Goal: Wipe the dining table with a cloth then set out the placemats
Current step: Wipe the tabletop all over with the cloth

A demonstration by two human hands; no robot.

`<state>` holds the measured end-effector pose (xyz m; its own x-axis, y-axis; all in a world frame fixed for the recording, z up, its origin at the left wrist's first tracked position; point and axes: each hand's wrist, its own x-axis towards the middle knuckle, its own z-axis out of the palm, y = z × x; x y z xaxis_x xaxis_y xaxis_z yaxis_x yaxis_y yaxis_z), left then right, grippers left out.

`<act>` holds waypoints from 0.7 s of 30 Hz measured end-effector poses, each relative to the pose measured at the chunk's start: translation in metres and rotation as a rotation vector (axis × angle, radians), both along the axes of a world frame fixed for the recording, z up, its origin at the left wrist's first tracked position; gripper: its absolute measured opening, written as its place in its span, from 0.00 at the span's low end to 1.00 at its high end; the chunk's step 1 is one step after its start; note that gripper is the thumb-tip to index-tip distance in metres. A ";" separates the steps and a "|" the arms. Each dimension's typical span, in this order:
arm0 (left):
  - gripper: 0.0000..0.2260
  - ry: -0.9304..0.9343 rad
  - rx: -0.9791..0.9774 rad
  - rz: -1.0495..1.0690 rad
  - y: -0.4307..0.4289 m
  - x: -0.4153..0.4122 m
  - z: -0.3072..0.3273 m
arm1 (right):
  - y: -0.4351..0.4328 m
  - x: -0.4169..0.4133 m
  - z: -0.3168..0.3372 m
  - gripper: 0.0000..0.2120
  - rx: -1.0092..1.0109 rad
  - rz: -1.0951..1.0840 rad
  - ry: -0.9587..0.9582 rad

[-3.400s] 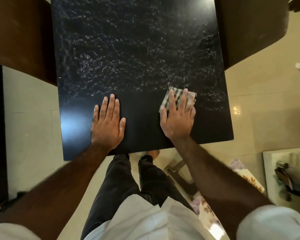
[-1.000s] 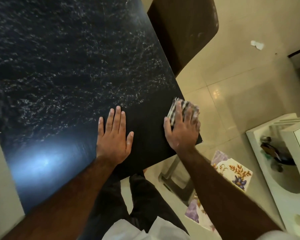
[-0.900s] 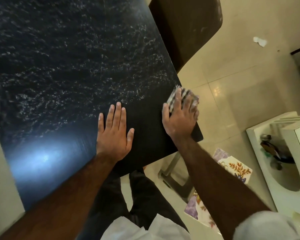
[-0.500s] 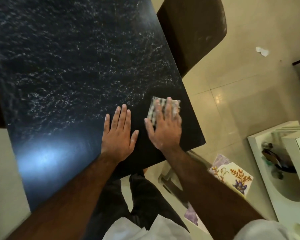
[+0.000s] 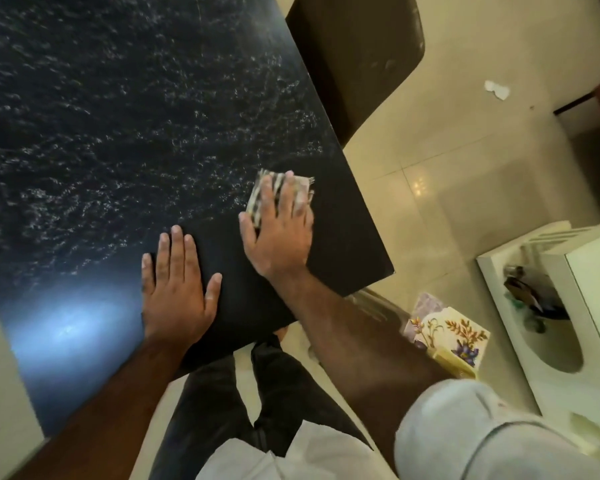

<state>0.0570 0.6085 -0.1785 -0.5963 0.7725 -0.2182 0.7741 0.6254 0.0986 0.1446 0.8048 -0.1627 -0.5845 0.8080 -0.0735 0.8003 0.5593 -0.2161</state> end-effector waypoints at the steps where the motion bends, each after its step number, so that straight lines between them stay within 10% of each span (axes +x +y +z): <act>1: 0.39 0.002 0.005 -0.001 0.000 0.000 0.000 | -0.009 0.007 0.000 0.39 -0.003 0.020 0.008; 13: 0.39 0.027 -0.045 0.013 0.001 0.000 0.000 | 0.043 0.019 -0.010 0.39 0.026 -0.152 -0.066; 21: 0.41 0.011 -0.057 -0.036 -0.004 -0.005 0.000 | -0.066 -0.008 -0.001 0.38 -0.060 0.299 -0.015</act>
<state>0.0517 0.6041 -0.1783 -0.5713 0.7799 -0.2559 0.7968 0.6018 0.0552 0.1367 0.7393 -0.1641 -0.7941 0.5945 -0.1269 0.6058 0.7568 -0.2454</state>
